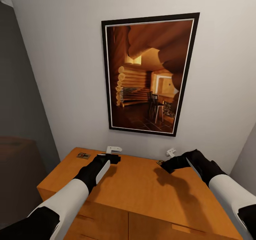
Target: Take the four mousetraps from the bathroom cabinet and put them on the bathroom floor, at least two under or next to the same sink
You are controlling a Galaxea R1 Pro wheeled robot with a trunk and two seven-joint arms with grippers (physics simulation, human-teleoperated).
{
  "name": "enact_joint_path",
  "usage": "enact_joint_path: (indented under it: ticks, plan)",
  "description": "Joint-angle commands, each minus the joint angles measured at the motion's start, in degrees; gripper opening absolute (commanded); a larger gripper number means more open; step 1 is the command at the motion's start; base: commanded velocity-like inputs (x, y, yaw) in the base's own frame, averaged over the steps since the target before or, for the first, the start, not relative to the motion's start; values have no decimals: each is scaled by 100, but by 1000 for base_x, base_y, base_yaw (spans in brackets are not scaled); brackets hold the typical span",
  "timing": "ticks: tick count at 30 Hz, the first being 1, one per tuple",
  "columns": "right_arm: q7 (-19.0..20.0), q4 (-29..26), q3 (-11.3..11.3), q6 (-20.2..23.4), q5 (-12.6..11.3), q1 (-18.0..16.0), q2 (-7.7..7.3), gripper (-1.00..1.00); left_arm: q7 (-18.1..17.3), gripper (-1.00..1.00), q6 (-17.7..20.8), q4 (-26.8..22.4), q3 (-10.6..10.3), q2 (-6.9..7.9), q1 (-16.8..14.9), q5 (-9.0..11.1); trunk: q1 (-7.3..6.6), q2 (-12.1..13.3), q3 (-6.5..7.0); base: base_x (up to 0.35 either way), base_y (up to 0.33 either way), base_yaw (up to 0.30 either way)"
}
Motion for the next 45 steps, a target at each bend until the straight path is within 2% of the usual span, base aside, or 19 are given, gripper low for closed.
enact_joint_path:
  ticks: [1, 8, 18, 31, 41, 45]
  plan:
    - [34, -9, 11, 22, 24, -2, -4, -100, 51, 100, 20, -8, -35, 5, -2, 61, 3, -5, -3, 6, 46, 0]
    - [51, -9, 7, 14, 24, -2, -4, -100, 51, 100, 20, -8, -34, 12, -2, 59, 3, -5, -3, 2, 12, -9]
    - [31, -10, 6, 13, 24, -2, -4, -100, 40, 100, 27, -8, -34, 85, -2, 60, 3, -5, -3, 0, 14, -179]
    - [74, -9, 5, 10, 24, -2, -4, -100, 38, 100, 29, -8, -34, 93, -2, 61, 3, -5, -3, 0, 237, -10]
    - [78, -9, 6, 7, 24, -2, -4, -100, 49, 100, 29, -8, -35, 100, -2, 53, 3, -5, -3, 0, 76, 0]
    - [78, -9, 9, 6, 24, -2, -4, -100, 35, 100, 29, -8, -34, 146, -2, 59, 3, -5, -3, 0, 293, 0]
